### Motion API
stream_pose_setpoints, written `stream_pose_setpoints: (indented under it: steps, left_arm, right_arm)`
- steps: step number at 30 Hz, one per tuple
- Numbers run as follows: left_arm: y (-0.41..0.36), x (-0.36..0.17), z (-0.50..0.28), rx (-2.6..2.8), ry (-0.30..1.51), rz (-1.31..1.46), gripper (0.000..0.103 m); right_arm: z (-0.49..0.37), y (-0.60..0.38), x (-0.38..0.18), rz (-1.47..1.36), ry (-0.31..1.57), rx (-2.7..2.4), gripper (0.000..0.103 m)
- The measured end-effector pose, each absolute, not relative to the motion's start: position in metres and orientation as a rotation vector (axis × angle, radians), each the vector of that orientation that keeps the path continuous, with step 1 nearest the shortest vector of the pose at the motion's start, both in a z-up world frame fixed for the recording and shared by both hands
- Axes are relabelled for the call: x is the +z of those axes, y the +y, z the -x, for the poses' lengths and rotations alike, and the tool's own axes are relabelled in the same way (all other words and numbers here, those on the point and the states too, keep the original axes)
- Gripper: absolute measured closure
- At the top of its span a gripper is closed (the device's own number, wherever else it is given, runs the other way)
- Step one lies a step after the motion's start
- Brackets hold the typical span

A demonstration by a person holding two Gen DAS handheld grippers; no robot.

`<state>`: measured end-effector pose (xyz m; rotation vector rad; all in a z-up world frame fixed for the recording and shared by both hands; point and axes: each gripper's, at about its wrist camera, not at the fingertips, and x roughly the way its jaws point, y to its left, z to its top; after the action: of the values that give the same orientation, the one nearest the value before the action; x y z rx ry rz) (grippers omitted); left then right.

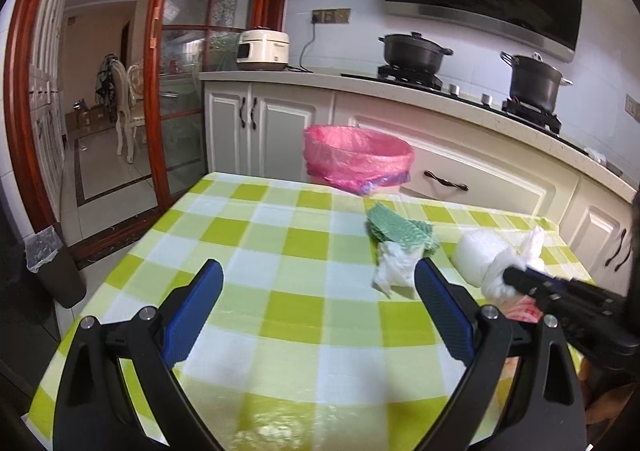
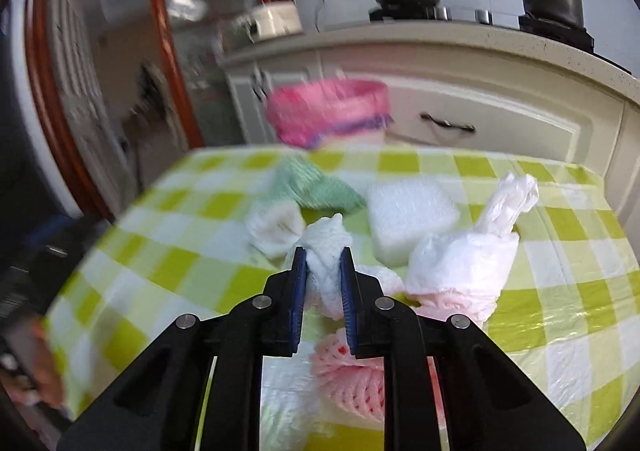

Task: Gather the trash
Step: 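Grasp a white crumpled tissue with the right tool while the left tool grasps the white foam sheet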

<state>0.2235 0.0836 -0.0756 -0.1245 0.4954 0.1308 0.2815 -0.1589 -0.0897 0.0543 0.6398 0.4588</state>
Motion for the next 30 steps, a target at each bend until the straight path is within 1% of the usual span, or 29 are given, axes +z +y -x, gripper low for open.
stream_pose_setpoints:
  steps: [6,16,24,30]
  left_arm:
    - [0.059,-0.079,-0.242,0.099,0.518,0.101,0.009]
    - [0.021,-0.083,-0.285,0.051,0.544,0.077,0.01]
    - [-0.028,-0.075,-0.329,-0.099,0.552,0.043,0.011]
    - [-0.064,-0.09,-0.367,-0.152,0.606,0.015,0.011]
  right_arm:
    - [-0.27,-0.18,-0.064,-0.122,0.558,0.51,0.086]
    - [-0.272,-0.232,-0.05,-0.214,0.502,0.47,0.086]
    - [-0.284,-0.266,-0.053,-0.239,0.488,0.411,0.086]
    - [-0.295,-0.29,-0.061,-0.264,0.497,0.379,0.086]
